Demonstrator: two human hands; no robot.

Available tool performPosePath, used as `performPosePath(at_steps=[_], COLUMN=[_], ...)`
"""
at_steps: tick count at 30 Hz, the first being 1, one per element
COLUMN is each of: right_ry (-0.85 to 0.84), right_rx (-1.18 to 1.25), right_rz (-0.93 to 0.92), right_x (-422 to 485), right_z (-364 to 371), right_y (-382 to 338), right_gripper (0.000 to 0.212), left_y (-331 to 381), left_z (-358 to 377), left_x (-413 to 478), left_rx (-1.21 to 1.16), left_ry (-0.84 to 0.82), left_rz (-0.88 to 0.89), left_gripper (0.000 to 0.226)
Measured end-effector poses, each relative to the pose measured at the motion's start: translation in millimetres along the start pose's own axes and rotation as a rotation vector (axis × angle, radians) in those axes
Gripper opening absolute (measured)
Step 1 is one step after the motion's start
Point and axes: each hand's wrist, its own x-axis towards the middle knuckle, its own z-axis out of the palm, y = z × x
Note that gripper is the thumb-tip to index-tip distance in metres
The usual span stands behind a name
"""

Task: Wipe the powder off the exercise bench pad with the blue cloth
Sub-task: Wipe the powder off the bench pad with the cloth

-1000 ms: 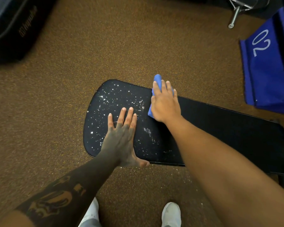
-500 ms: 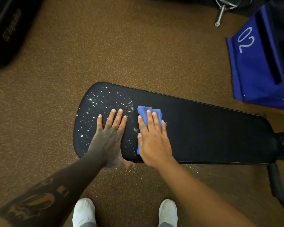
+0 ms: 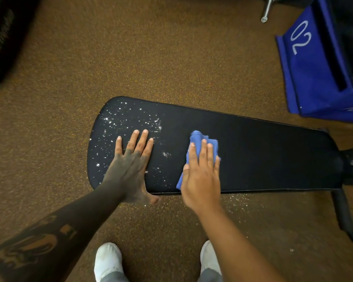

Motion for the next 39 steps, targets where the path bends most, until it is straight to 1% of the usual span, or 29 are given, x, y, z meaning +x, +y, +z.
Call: performPosePath(at_steps=[1,2,5,6,7,8,10,11,12,13,16,17,18,21,23,26,29,31,35,37,39], right_ry=[0.008,0.001,-0.062,-0.067,-0.054,-0.024,0.032,0.043,0.037,0.019,-0.035,-0.044,-0.052,-0.002,0.008,-0.043,-0.079,-0.075,-0.067,-0.057,-0.044], right_rx=[-0.007,-0.024,-0.080,-0.078,-0.069,-0.055,-0.025,-0.014,-0.015,-0.031,-0.090,-0.091,-0.084,-0.042,-0.027,-0.059,-0.073,-0.078,-0.117,-0.123,-0.107], right_rz=[0.020,-0.009,-0.221,-0.238,-0.201,-0.118,0.050,0.089,0.078,0.020,-0.240,-0.282,-0.281,-0.101,-0.060,-0.195,-0.285,-0.290,-0.238,-0.226,-0.266], right_x=[-8.3,-18.6,-32.5,-27.2,-20.1,-13.9,-10.5,-13.3,-17.9,-23.9,-30.3,-24.7,-18.0,-3.1,-10.9,-36.3,-28.7,-4.9,57.6,63.7,46.8], right_z=[3.2,6.2,6.8,5.2,3.7,2.6,3.5,5.9,9.3,13.1,16.1,13.9,12.4,9.7,13.0,17.8,12.4,8.9,2.7,3.0,3.5], right_y=[-8.3,-14.1,-3.4,6.1,13.4,16.4,5.3,-6.4,-18.6,-28.3,-29.8,-24.0,-18.8,-19.8,-33.8,-43.0,-38.3,-41.4,-61.1,-64.9,-62.7], right_gripper=[0.057,0.058,0.057,0.057,0.057,0.057,0.058,0.058,0.058,0.059,0.058,0.057,0.057,0.059,0.059,0.058,0.057,0.056,0.056,0.057,0.058], left_y=[-0.9,-1.3,-1.1,-1.2,-1.5,-2.0,-3.3,-3.3,-3.1,-2.6,-1.7,-2.6,-3.7,-8.9,-11.7,-15.3,-17.7,-18.5,-19.7,-21.2,-22.9], left_z=[0.3,0.7,0.8,0.6,1.0,0.9,0.9,1.2,1.4,1.0,-0.4,-0.4,-1.2,0.2,0.7,2.1,2.6,3.2,3.7,3.6,4.4], left_x=[-0.1,-0.1,-0.4,-0.5,-0.1,-0.1,-0.3,-0.6,-0.8,-1.5,-2.9,-3.4,-4.0,-5.9,-7.7,-8.9,-9.8,-10.4,-11.2,-11.9,-13.2], left_rx=[0.004,0.008,0.013,0.015,0.016,0.017,0.014,0.009,0.002,-0.005,-0.020,-0.017,-0.008,0.015,0.005,-0.007,-0.015,-0.024,-0.016,-0.033,-0.055], left_ry=[-0.003,-0.008,-0.003,-0.002,-0.001,0.001,-0.001,-0.001,0.005,0.010,0.023,0.025,0.021,0.017,0.022,0.024,0.025,0.029,0.014,0.019,0.028], left_rz=[-0.002,-0.003,-0.004,-0.002,0.001,0.003,0.003,0.002,0.002,0.003,0.000,-0.004,-0.004,-0.011,-0.017,-0.033,-0.037,-0.043,-0.057,-0.068,-0.077], left_gripper=[0.161,0.161,0.159,0.159,0.158,0.157,0.157,0.156,0.156,0.156,0.156,0.156,0.156,0.155,0.156,0.157,0.157,0.157,0.157,0.157,0.157])
